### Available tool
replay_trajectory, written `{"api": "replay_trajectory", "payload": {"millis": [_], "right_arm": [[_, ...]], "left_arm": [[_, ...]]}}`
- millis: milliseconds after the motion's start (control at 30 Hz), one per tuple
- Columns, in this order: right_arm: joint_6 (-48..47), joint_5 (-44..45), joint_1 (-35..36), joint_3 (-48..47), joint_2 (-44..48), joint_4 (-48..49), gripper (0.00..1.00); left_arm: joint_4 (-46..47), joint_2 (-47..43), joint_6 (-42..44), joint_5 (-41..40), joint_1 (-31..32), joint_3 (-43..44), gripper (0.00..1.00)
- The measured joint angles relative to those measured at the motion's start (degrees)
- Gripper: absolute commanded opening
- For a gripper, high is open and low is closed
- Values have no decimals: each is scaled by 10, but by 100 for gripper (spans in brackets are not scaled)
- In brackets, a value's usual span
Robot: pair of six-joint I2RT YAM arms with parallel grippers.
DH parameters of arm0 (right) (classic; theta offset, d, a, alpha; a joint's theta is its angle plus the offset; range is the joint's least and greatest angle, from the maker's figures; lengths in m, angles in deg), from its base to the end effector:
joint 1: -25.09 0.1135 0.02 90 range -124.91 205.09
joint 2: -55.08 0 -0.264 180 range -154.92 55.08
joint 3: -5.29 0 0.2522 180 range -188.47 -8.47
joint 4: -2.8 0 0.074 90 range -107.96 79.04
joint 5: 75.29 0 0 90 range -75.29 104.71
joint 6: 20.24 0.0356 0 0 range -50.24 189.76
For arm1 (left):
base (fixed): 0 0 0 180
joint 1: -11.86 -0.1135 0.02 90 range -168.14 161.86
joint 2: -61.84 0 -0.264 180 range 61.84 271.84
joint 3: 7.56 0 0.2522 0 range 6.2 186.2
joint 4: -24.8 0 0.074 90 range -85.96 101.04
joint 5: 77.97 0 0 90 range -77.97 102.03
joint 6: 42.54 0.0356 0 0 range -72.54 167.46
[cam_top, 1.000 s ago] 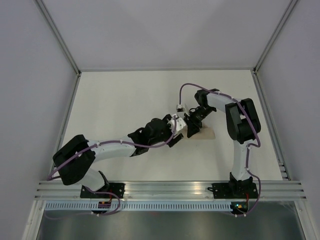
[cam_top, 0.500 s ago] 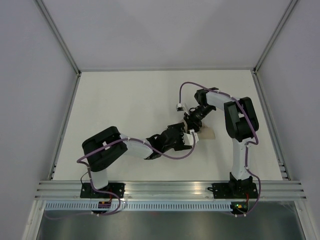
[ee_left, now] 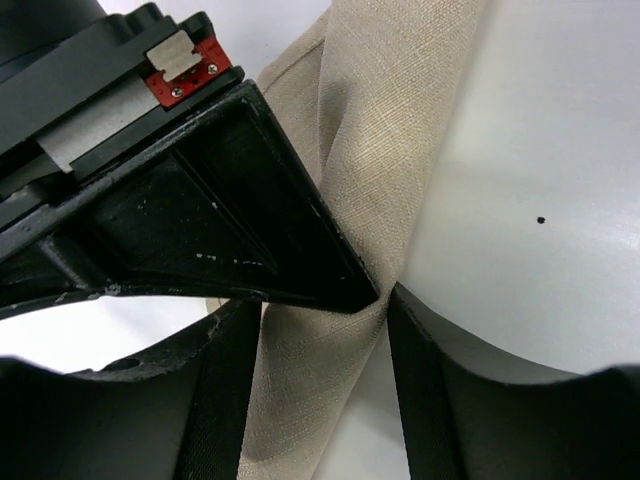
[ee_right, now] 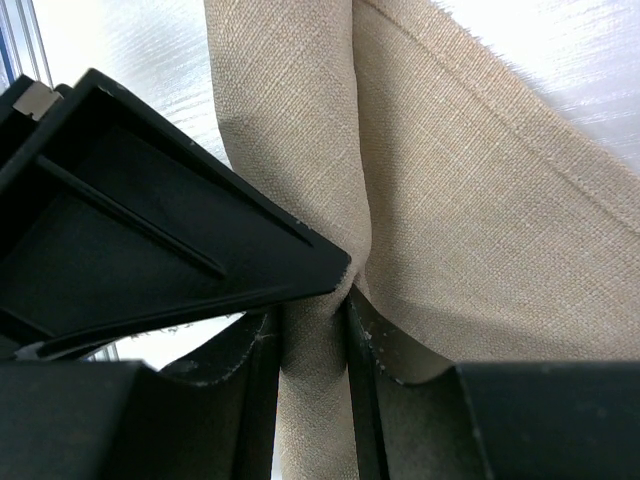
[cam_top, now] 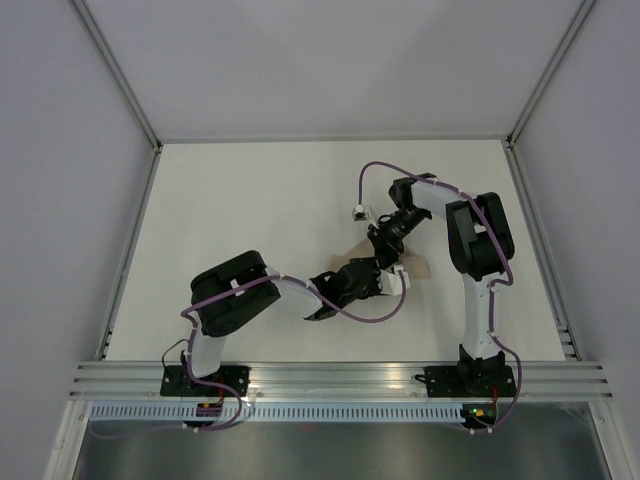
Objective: Fold the napkin, place the utensils inside, and roll it up
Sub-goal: Roll the napkin with the utensil
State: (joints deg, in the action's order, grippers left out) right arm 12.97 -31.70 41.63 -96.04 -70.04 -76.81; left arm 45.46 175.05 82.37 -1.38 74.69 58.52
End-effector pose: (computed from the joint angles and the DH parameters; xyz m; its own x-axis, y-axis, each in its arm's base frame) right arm 0.3568 0.1328 0.1318 -0.4812 -0.7447 -0.4626 -0.7996 0.1565 0.5798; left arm 0.1867 -0.3457 0.1229 0.2741 0.6851 -0.6749 0.7484 0.2888 0.5971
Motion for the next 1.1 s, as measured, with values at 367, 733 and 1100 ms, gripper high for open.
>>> {"api": "replay_trajectory", "payload": {"millis": [367, 733, 1100], "right_arm": [[-5, -3, -4, -7, -5, -7, 16], [1, -2, -7, -7, -2, -4, 46], [35, 13, -20, 1, 24, 31, 56]], "left_arm": [[-71, 4, -37, 12, -7, 33, 27], [-105, -1, -54, 71, -29, 45, 10], [-118, -2, -69, 125, -48, 54, 2]]}}
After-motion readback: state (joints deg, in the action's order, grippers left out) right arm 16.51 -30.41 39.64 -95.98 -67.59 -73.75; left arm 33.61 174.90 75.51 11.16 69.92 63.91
